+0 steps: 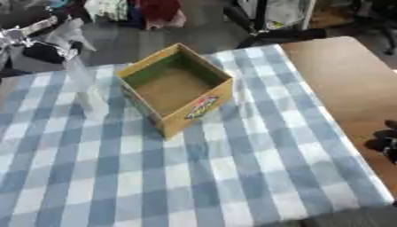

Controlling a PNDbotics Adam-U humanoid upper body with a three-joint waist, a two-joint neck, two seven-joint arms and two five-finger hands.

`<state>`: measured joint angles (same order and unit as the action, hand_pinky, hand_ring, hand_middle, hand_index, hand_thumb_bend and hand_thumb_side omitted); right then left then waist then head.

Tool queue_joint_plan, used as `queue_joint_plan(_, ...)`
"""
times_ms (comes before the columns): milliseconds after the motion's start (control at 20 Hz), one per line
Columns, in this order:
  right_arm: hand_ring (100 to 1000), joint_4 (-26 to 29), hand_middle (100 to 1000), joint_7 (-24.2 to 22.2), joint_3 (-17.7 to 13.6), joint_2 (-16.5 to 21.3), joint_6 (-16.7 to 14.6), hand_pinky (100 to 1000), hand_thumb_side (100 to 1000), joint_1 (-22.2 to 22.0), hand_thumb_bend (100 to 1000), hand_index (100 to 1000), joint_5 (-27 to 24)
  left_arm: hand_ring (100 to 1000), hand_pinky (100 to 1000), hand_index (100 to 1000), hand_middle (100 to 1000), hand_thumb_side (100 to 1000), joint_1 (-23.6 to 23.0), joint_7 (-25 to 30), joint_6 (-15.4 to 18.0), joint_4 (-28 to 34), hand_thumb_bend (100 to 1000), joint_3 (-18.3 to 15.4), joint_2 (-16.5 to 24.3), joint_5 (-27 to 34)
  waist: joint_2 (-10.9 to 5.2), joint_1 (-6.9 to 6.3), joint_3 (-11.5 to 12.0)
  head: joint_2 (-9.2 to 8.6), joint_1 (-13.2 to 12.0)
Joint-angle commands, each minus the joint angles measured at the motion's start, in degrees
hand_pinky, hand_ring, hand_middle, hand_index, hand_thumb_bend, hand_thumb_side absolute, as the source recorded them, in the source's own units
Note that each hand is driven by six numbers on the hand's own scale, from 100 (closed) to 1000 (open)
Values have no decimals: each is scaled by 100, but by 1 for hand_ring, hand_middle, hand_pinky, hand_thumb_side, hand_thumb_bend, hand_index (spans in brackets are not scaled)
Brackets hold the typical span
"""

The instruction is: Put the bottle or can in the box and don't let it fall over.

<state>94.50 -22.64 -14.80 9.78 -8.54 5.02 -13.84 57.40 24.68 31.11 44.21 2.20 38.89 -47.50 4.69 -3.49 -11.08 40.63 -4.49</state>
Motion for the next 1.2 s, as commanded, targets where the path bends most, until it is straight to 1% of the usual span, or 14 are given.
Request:
queue_joint_plan(50, 643, 116, 625, 7, -27, 117, -9, 752, 803, 69, 100, 803, -18, 473, 501, 686, 378, 172, -52, 358, 161, -82, 100, 55, 83, -24, -35, 32, 14, -51, 9)
queue_joint_plan(200, 642, 114, 625, 9, -29, 116, -10, 752, 802, 71, 100, 803, -16, 394, 419, 608, 283, 189, -49, 495, 256, -47, 100, 41, 93, 26, -40, 36, 20, -49, 15)
queue_joint_plan(250, 642, 114, 625, 10, -30, 115, -10, 752, 802, 72, 100, 803, -16, 387, 412, 602, 276, 192, -50, 518, 270, -41, 100, 39, 96, 42, -42, 37, 21, -49, 18)
queue_joint_plan(300, 642, 115, 625, 10, -30, 114, -10, 752, 802, 73, 100, 803, -17, 332, 351, 546, 215, 212, -50, 531, 277, -38, 100, 36, 97, 62, -43, 38, 21, -51, 21)
queue_joint_plan(350, 642, 114, 625, 10, -30, 113, -9, 752, 802, 73, 100, 803, -16, 321, 339, 536, 204, 217, -50, 539, 281, -37, 100, 33, 98, 91, -45, 40, 22, -53, 26)
queue_joint_plan(400, 642, 114, 625, 10, -31, 112, -9, 752, 802, 74, 100, 803, -16, 282, 294, 502, 162, 243, -50, 539, 281, -38, 100, 29, 99, 132, -47, 41, 22, -55, 30)
queue_joint_plan(500, 642, 115, 624, 12, -33, 111, -7, 753, 802, 75, 100, 803, -17, 249, 257, 470, 121, 282, -45, 526, 270, -34, 100, 19, 108, 230, -50, 42, 22, -57, 38)
queue_joint_plan(550, 642, 115, 624, 12, -33, 111, -7, 753, 802, 76, 100, 803, -16, 249, 257, 470, 121, 282, -43, 513, 261, -27, 100, 16, 115, 287, -52, 43, 23, -58, 41)
queue_joint_plan(650, 642, 115, 624, 14, -35, 109, -4, 753, 803, 75, 100, 803, -16, 236, 240, 456, 100, 309, -33, 504, 249, -4, 100, 9, 132, 414, -56, 43, 24, -60, 43)
queue_joint_plan(800, 642, 116, 624, 17, -37, 107, -1, 753, 802, 74, 100, 803, -15, 228, 231, 446, 100, 352, -17, 558, 264, 31, 100, -19, 149, 673, -65, 46, 26, -63, 46)
queue_joint_plan(900, 642, 116, 624, 20, -40, 106, 0, 753, 802, 72, 100, 802, -13, 226, 227, 445, 100, 358, 13, 606, 268, 89, 100, -45, 191, 878, -73, 47, 29, -60, 49)
queue_joint_plan(1200, 642, 107, 624, 34, -53, 110, 4, 754, 802, 50, 100, 802, -1, 223, 212, 443, 100, 402, 203, 615, 252, 527, 100, -154, 391, 1513, -112, 48, 63, -28, 65)
